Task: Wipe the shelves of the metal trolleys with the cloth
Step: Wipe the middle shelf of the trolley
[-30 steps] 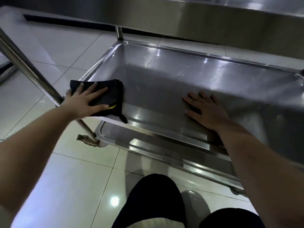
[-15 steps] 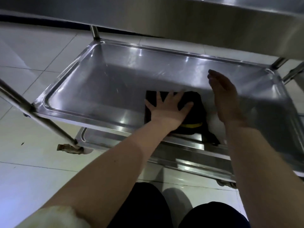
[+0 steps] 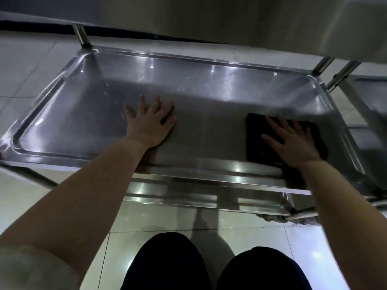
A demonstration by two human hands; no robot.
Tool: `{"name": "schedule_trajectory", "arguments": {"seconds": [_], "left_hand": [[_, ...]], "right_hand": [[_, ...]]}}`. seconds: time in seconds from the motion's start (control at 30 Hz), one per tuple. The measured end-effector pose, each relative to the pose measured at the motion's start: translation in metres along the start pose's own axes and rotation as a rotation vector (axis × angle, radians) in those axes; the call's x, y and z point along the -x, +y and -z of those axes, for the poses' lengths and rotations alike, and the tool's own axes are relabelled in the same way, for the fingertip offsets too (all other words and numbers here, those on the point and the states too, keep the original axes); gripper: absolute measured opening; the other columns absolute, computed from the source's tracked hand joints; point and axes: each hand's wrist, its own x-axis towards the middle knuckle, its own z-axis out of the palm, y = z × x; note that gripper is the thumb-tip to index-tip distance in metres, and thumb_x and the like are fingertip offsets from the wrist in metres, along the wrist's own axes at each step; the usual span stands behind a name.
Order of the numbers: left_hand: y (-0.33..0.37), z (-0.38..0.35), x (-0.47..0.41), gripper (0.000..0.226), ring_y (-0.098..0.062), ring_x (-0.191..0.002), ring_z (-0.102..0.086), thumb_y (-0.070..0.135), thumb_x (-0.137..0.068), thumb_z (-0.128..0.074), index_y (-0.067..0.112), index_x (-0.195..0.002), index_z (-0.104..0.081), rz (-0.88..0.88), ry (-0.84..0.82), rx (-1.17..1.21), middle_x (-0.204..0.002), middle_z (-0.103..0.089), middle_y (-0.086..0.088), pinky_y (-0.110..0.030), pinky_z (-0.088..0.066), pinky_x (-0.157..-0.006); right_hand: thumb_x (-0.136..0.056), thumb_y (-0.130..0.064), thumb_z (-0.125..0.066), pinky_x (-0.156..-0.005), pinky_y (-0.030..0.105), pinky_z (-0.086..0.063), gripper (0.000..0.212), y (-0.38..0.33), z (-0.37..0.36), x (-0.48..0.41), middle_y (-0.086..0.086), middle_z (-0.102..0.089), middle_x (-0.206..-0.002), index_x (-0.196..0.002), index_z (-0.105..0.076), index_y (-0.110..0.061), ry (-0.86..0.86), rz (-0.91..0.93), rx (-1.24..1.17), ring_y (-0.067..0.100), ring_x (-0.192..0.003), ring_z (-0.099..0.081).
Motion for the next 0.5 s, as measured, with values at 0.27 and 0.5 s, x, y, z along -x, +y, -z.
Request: {"name": "schedule_trajectory", "arguments": {"seconds": [0.27, 0.5], "left_hand": [[0.012, -0.007, -0.011, 0.055, -0.036, -0.150, 0.007, 0.065, -0.097, -0.013, 0.055, -0.151, -0.005, 0.006, 0.003, -0.055, -0.165, 0.002, 0.008, -0.070, 0.006, -0.111], [0.000, -0.010, -0.009, 0.052, -0.032, -0.151, 0.002, 0.058, -0.098, -0.016, 0.057, -0.149, -0.005, 0.024, 0.029, -0.071, -0.165, -0.004, 0.010, -0.069, -0.002, -0.112]], "right_hand": [[-0.088, -0.079, -0.019, -0.116, 0.063, 0.000, 0.071, -0.033, -0.006, 0.000, -0.010, -0.004, -0.165, -0.152, -0.003, -0.051, 0.022, -0.180, 0.023, 0.035, -0.150, 0.001], [-0.084, -0.083, -0.017, -0.115, 0.061, 0.012, 0.075, -0.186, -0.027, 0.003, -0.013, 0.005, -0.164, -0.151, 0.002, -0.054, -0.025, 0.255, 0.062, 0.030, -0.150, 0.013]]}}
